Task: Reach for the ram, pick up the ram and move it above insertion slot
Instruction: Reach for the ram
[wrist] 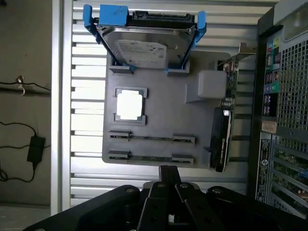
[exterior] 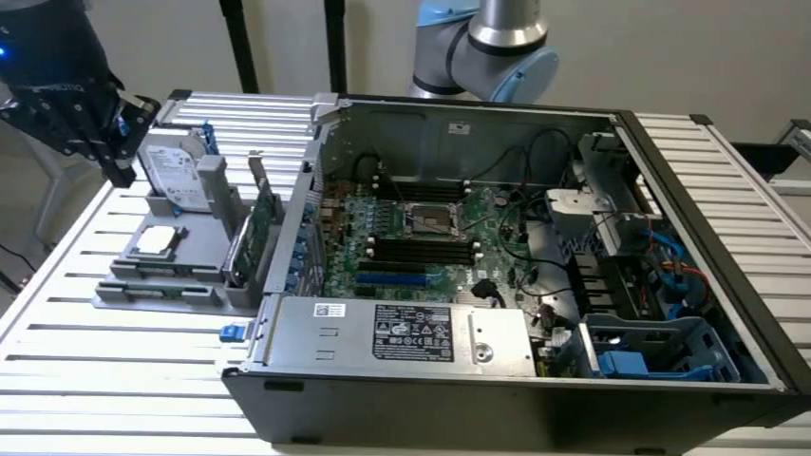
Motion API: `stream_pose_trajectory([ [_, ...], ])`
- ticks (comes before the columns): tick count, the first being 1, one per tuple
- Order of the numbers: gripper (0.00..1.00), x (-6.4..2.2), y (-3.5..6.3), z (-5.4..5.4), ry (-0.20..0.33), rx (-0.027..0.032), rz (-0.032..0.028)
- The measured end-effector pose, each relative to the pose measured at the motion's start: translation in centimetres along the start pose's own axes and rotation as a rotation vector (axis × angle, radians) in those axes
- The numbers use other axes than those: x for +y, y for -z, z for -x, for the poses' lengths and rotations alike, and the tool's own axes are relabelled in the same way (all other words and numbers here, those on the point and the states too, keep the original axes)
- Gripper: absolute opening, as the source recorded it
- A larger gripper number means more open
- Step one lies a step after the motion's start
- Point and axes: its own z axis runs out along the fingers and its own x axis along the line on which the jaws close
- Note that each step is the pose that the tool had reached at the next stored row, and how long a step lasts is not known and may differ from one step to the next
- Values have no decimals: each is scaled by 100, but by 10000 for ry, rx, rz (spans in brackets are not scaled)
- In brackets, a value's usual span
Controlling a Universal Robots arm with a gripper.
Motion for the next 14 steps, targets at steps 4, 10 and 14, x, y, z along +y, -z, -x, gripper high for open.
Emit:
stream_pose_trajectory([
  [4,11,-96,-37,-2,-1,1,-1],
  [10,11,-110,-81,-2,568,64,-6],
  [14,11,-111,-91,-2,1298,93,-7],
])
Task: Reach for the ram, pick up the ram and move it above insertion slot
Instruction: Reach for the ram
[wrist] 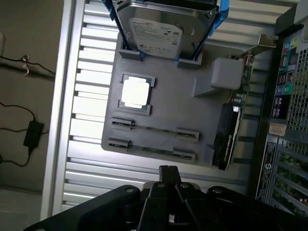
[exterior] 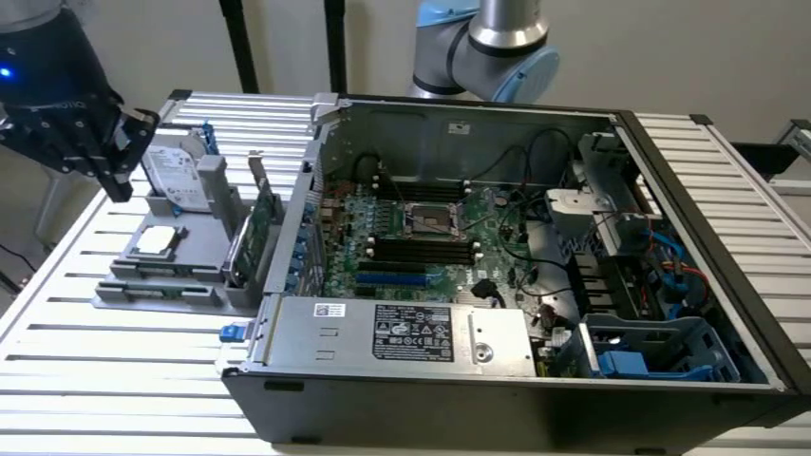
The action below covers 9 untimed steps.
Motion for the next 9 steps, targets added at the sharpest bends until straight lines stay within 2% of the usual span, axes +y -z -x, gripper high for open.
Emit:
stream_pose_trajectory([
  [9,11,-1,-22,0,1639,62,-7],
])
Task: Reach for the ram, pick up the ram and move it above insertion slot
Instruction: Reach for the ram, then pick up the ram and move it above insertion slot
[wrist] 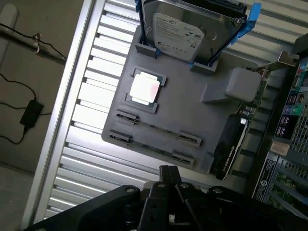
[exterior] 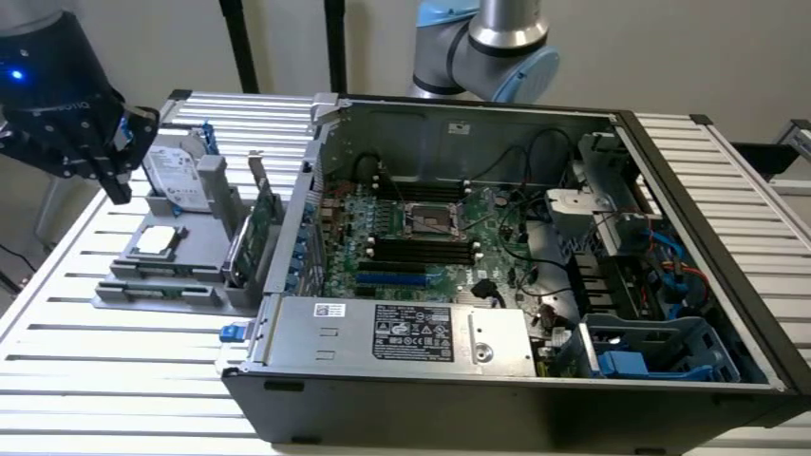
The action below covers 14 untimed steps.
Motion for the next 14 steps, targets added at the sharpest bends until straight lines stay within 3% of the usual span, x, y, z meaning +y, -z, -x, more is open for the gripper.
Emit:
stream_pose_trajectory([
  [14,11,-1,-34,0,2543,98,-12],
])
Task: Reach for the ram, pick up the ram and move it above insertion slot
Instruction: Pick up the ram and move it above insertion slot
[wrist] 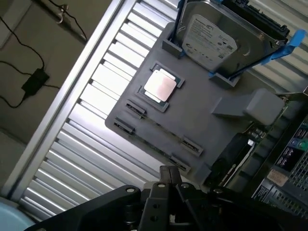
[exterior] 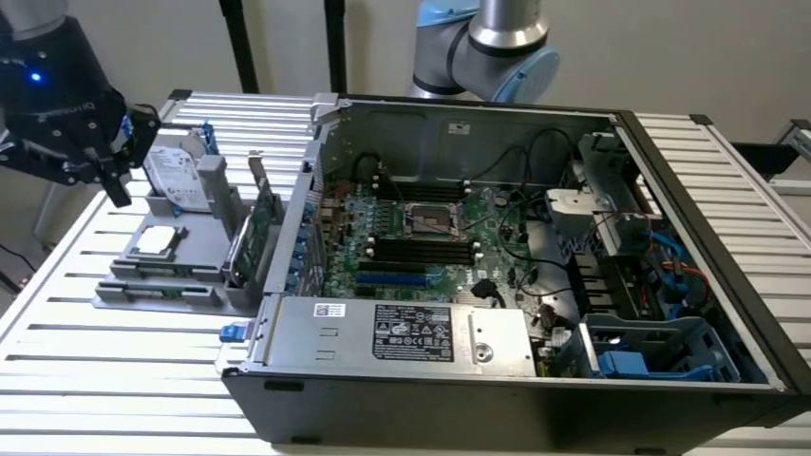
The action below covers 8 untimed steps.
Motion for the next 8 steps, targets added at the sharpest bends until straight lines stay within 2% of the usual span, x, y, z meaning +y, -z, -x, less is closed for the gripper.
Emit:
stream_pose_trajectory([
  [8,11,-1,-20,0,1445,54,-7],
])
